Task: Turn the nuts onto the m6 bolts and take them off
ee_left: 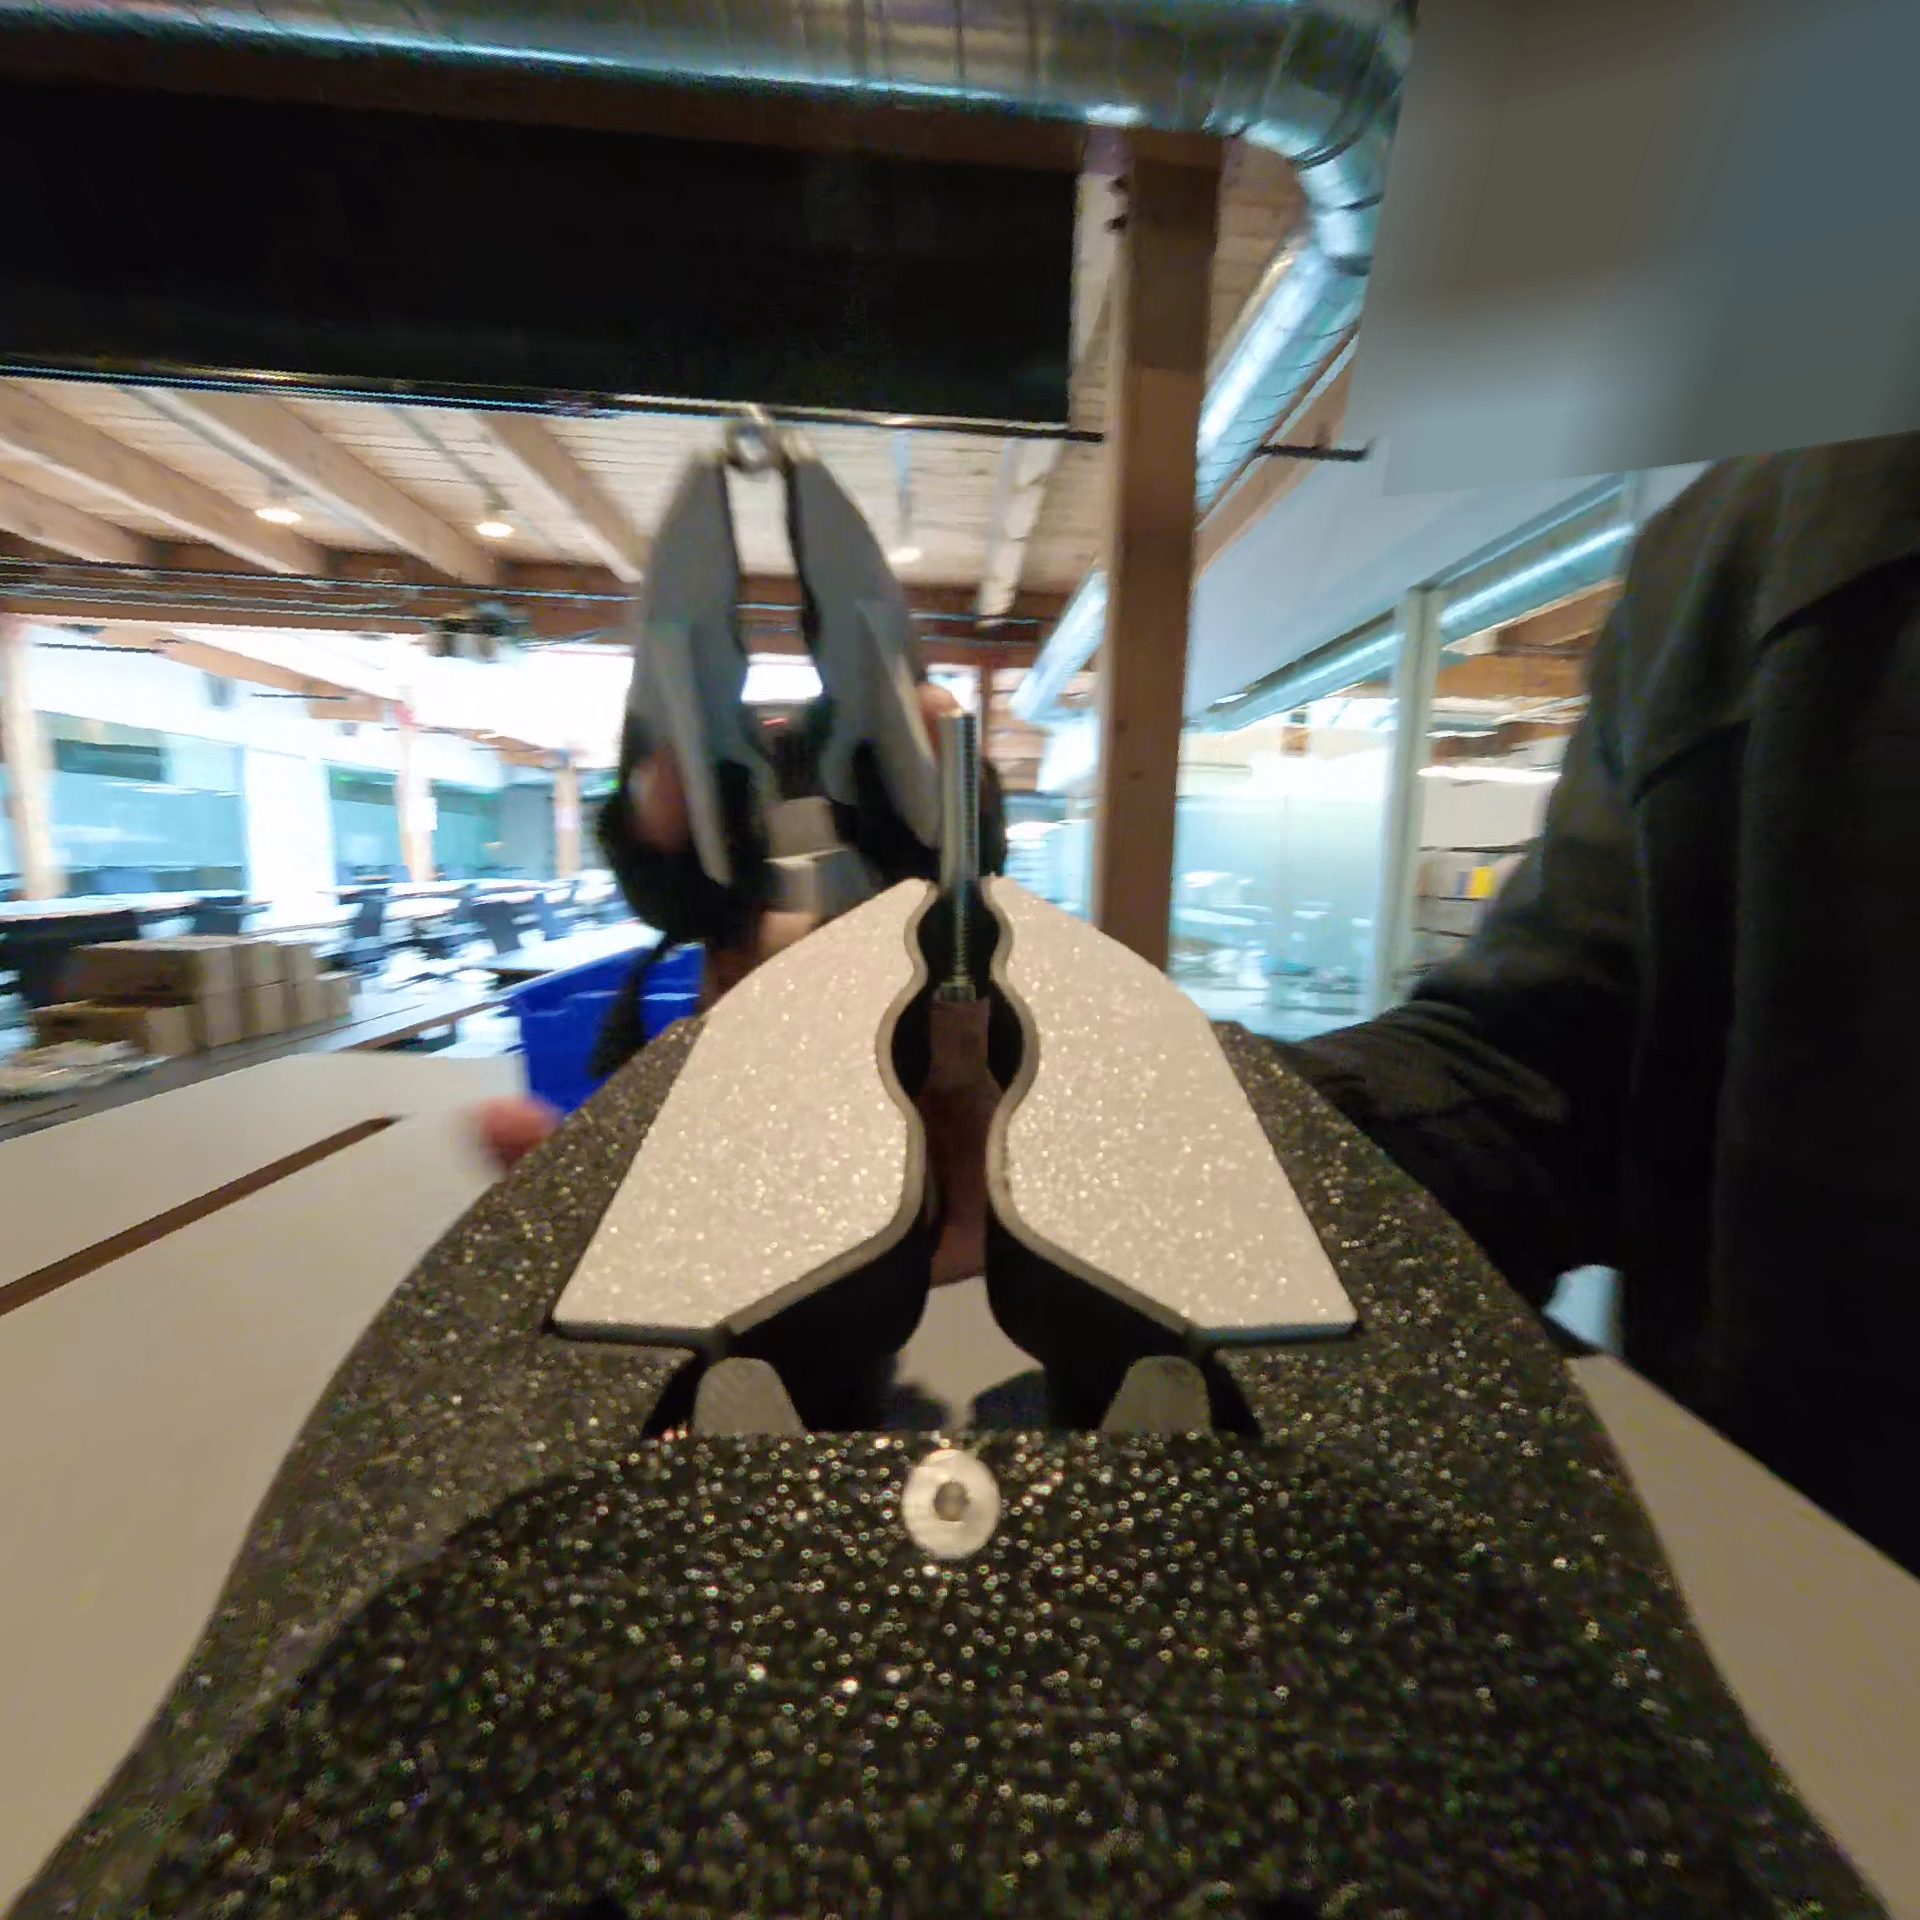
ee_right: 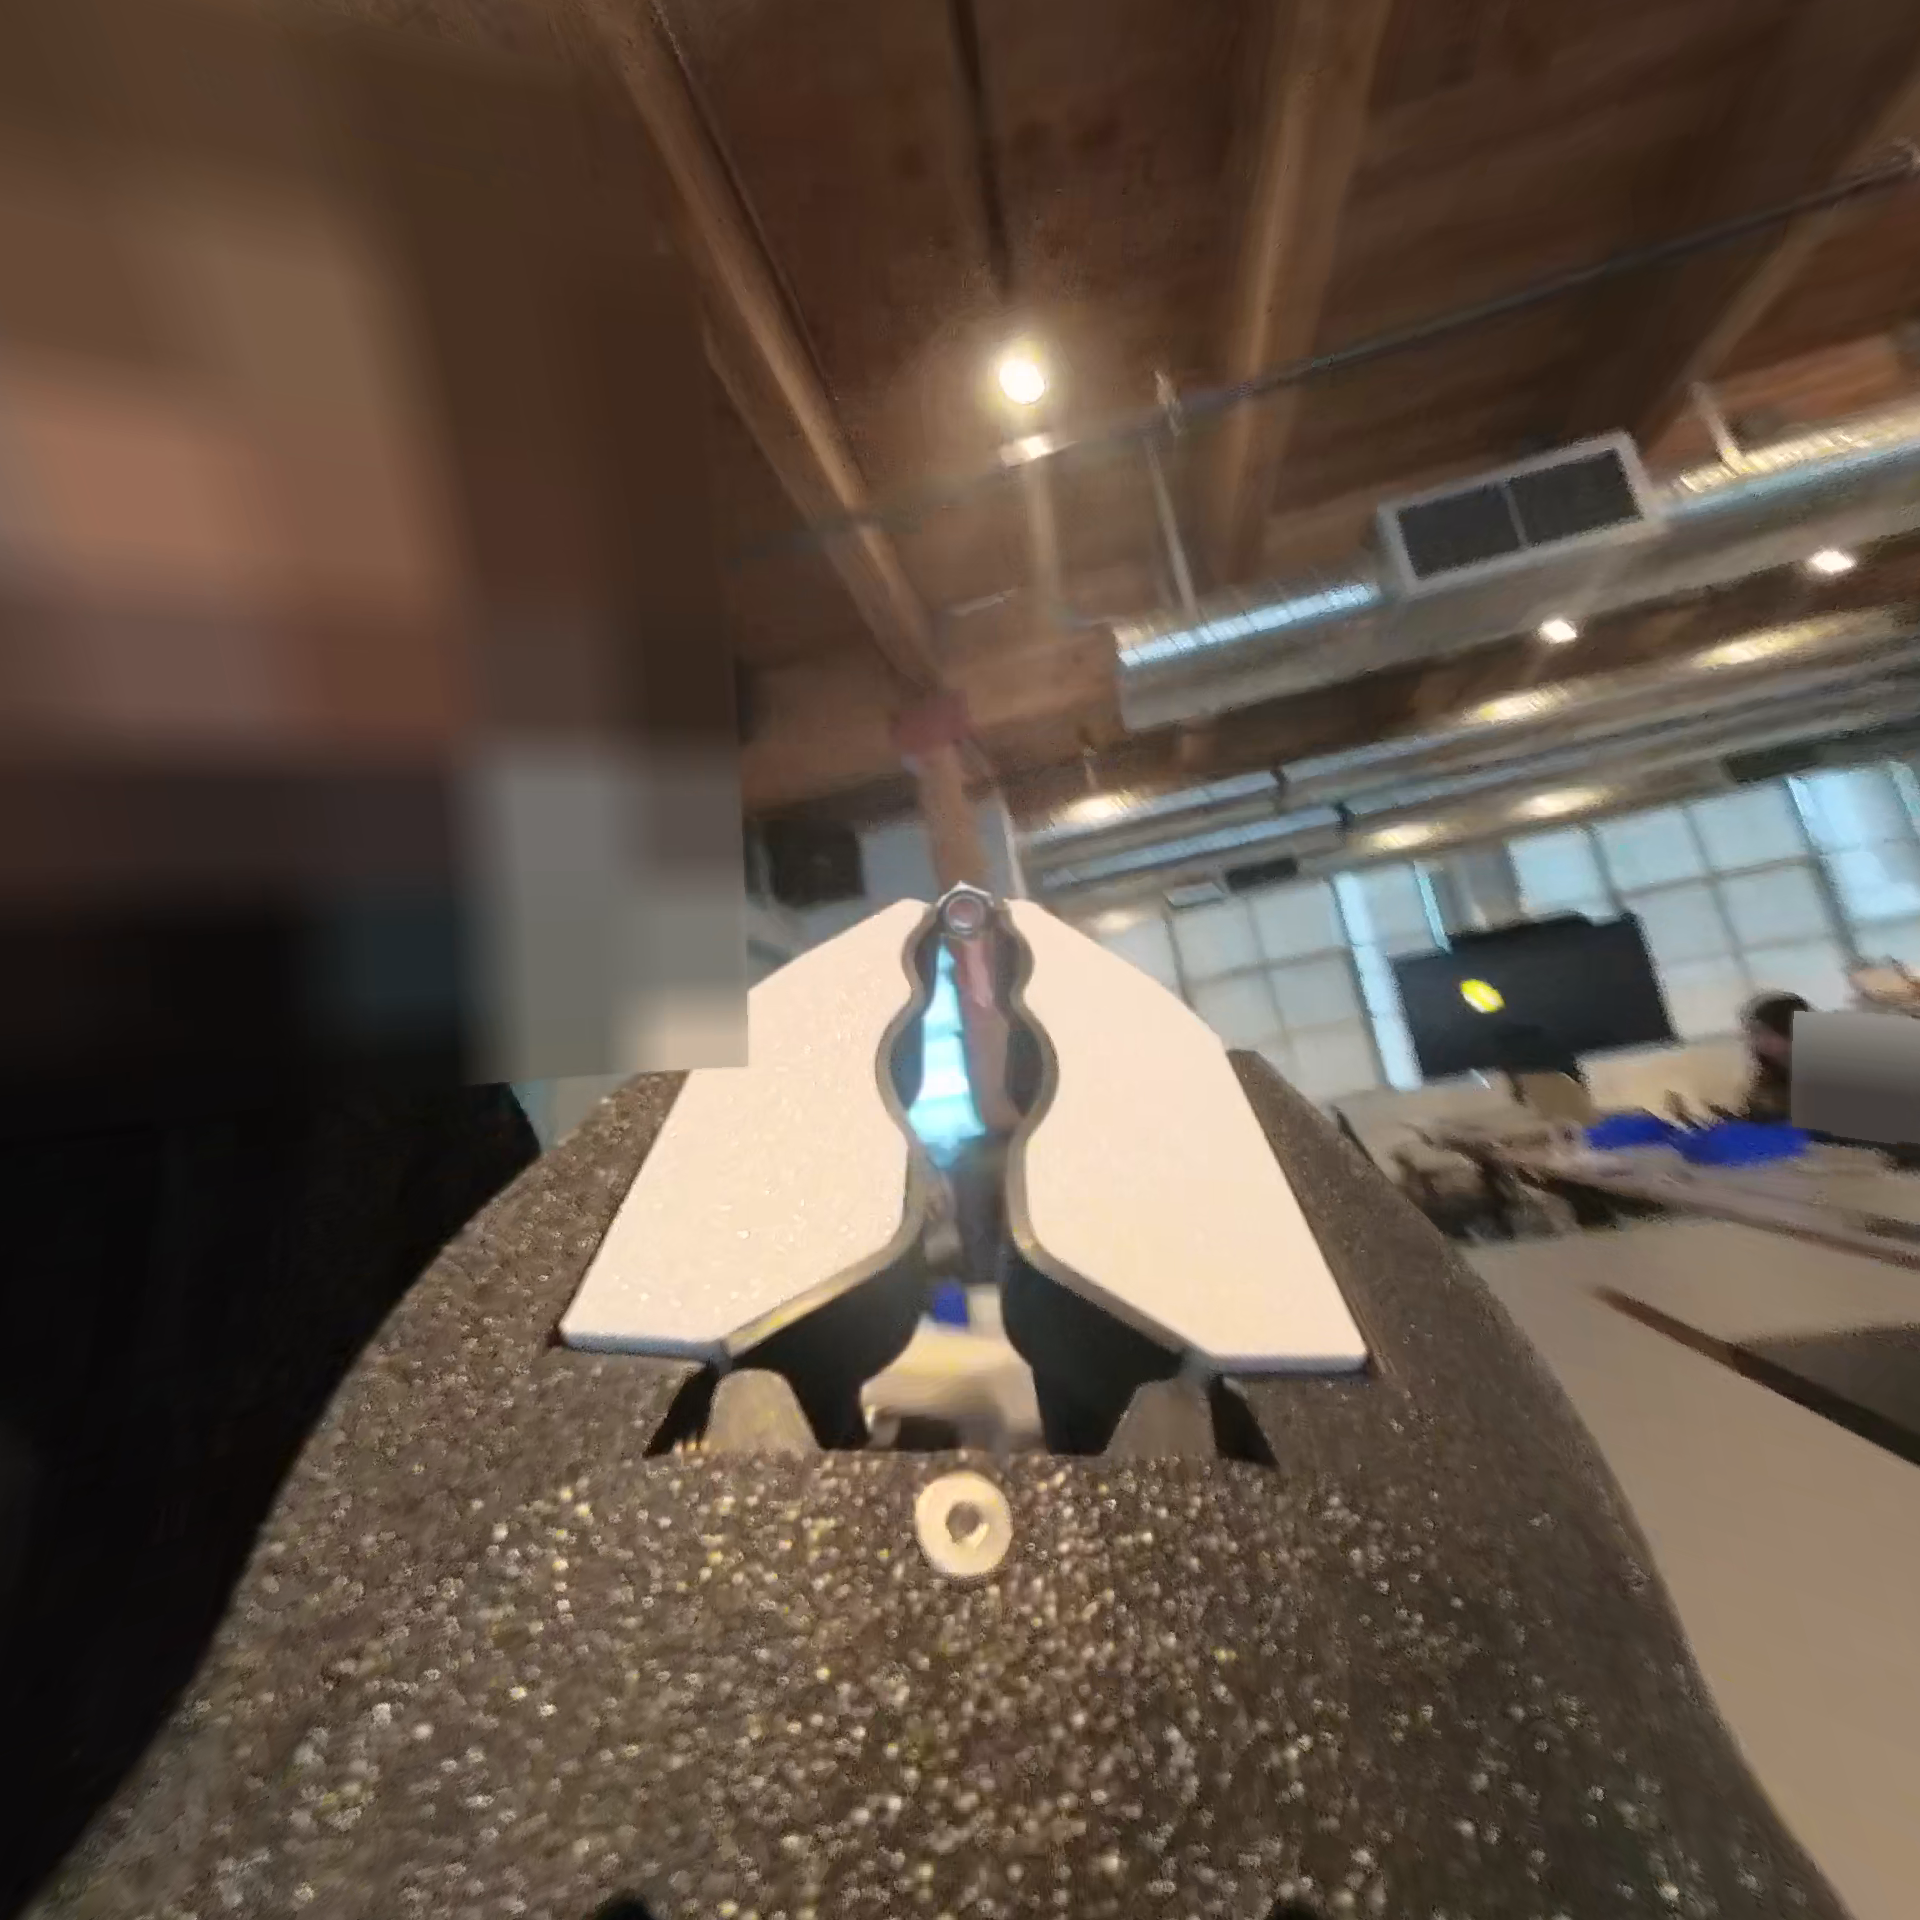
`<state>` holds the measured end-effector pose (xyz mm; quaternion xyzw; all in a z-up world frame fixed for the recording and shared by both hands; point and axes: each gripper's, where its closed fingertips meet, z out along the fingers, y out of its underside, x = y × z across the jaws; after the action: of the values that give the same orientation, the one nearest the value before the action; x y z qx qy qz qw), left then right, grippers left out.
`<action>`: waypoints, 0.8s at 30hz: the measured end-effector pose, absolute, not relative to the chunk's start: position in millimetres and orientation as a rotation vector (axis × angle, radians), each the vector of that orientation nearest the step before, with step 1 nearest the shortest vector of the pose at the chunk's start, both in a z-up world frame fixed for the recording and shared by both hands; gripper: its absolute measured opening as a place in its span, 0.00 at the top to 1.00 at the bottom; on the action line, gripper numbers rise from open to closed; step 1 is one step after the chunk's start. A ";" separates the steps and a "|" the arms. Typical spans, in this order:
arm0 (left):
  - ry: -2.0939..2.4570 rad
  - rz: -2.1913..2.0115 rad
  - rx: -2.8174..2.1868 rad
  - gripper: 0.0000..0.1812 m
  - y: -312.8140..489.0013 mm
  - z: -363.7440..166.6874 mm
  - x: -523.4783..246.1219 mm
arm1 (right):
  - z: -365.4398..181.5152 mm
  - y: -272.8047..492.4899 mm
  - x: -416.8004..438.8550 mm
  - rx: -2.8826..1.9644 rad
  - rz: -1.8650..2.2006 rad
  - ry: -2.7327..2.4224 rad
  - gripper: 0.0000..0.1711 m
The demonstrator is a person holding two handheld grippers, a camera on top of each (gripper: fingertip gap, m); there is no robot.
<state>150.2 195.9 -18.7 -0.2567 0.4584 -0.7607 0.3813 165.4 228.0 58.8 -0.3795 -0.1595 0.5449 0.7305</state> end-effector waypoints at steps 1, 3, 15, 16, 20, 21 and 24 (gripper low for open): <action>1.148 -1.869 -0.712 0.98 210.6 -21.8 152.6 | 49.1 231.5 168.6 -0.909 1.142 -0.368 0.94; 1.157 -1.622 -0.859 0.98 246.9 -35.3 158.4 | 31.6 233.6 175.8 -1.032 1.022 -0.424 0.94; 1.550 -0.056 -0.793 0.97 334.4 -113.9 161.9 | -76.7 271.6 164.0 -1.543 0.284 -0.732 0.94; 1.560 -0.046 -0.777 0.97 332.4 -114.2 162.3 | -81.3 274.6 165.5 -1.560 0.248 -0.737 0.94; 1.603 -0.053 -0.750 0.97 325.3 -120.0 164.5 | -86.2 279.5 170.2 -1.585 0.259 -0.700 0.94; 1.610 -0.056 -0.748 0.97 324.2 -121.5 165.3 | -87.8 279.8 170.2 -1.591 0.265 -0.700 0.94; 1.612 -0.075 -0.750 0.97 321.8 -122.7 166.8 | -94.9 280.8 168.7 -1.620 0.260 -0.724 0.94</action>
<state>166.8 321.8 -122.7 -0.3276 0.7037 -0.0326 0.6296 168.7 280.8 -94.9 -0.7058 -0.3155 0.1131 0.6241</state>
